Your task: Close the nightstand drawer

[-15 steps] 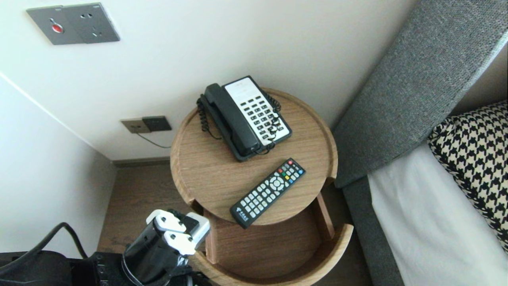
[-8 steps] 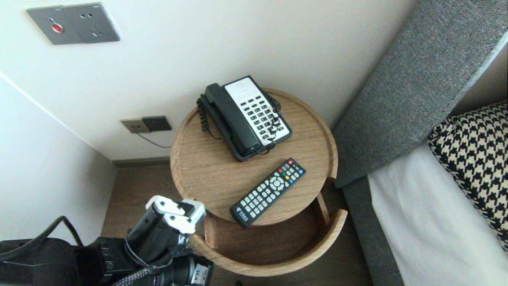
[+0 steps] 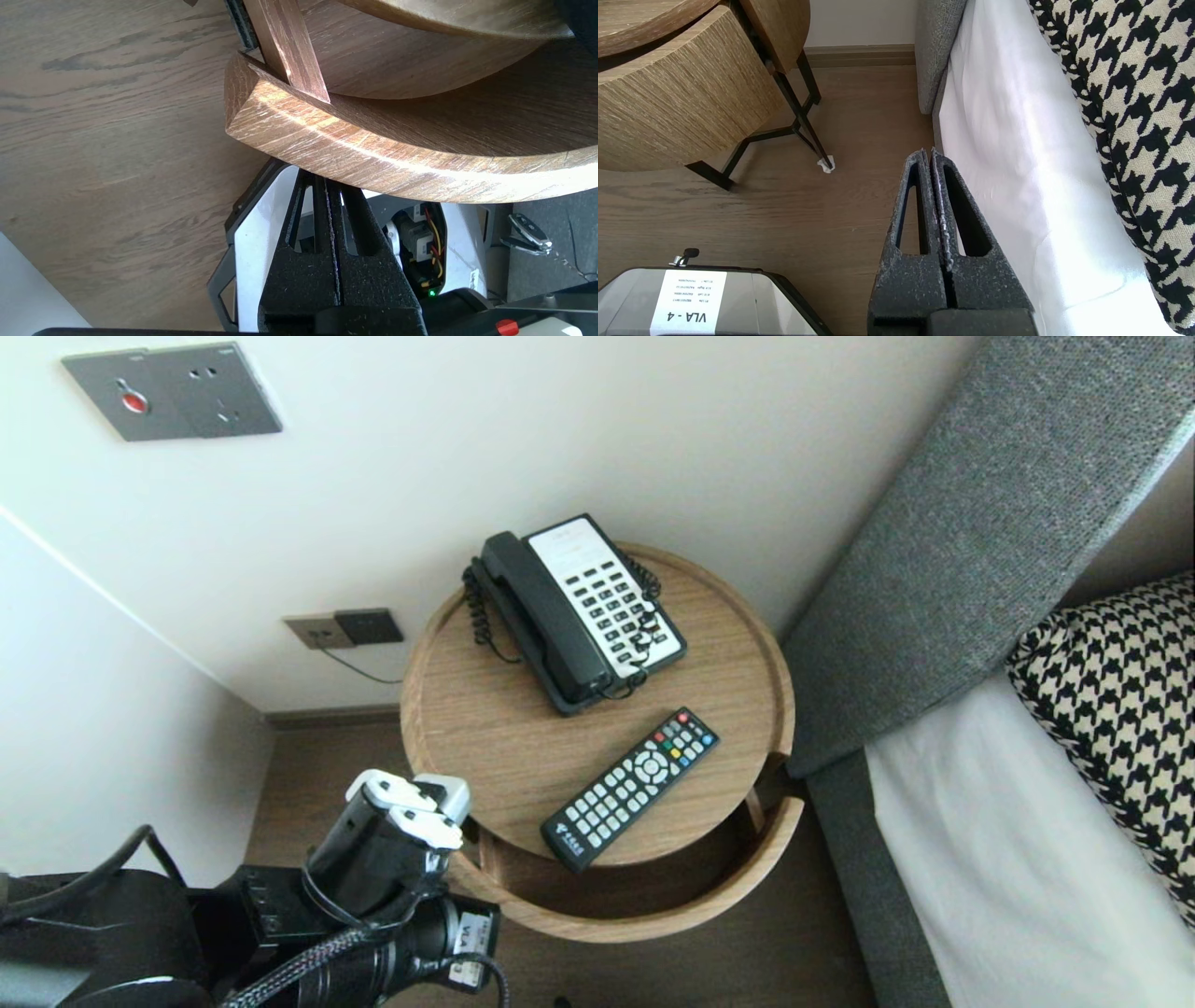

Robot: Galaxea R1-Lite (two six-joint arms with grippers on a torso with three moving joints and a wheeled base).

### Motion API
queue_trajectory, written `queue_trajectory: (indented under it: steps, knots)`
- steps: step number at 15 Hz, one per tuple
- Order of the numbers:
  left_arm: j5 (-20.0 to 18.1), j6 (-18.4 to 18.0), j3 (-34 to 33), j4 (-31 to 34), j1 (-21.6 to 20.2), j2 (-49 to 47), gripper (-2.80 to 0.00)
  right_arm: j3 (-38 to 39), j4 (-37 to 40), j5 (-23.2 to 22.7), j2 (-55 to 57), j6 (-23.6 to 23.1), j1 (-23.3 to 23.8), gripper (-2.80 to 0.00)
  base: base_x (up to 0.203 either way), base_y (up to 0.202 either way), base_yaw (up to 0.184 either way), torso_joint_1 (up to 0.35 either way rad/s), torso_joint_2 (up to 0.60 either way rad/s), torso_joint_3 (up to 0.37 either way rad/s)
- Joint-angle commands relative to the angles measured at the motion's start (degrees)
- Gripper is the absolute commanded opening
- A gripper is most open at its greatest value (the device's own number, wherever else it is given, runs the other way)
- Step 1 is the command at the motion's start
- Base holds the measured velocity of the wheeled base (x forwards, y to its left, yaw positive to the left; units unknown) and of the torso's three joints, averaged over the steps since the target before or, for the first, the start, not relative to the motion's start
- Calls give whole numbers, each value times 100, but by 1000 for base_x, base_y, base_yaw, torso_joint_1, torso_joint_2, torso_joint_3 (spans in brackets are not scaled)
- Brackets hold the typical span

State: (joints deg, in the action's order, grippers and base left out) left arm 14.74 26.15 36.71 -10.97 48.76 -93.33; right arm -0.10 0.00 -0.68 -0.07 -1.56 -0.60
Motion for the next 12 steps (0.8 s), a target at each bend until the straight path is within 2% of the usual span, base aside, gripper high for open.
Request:
queue_trajectory:
  steps: [1, 12]
  knots:
    - [20, 6, 47, -10, -47, -10, -280, 1, 0, -2, -19, -2, -2, -280, 0, 0, 0, 0, 0, 0]
    - [55, -48, 232, -195, -262, -36, -280, 1, 0, -2, -19, -2, -2, -280, 0, 0, 0, 0, 0, 0]
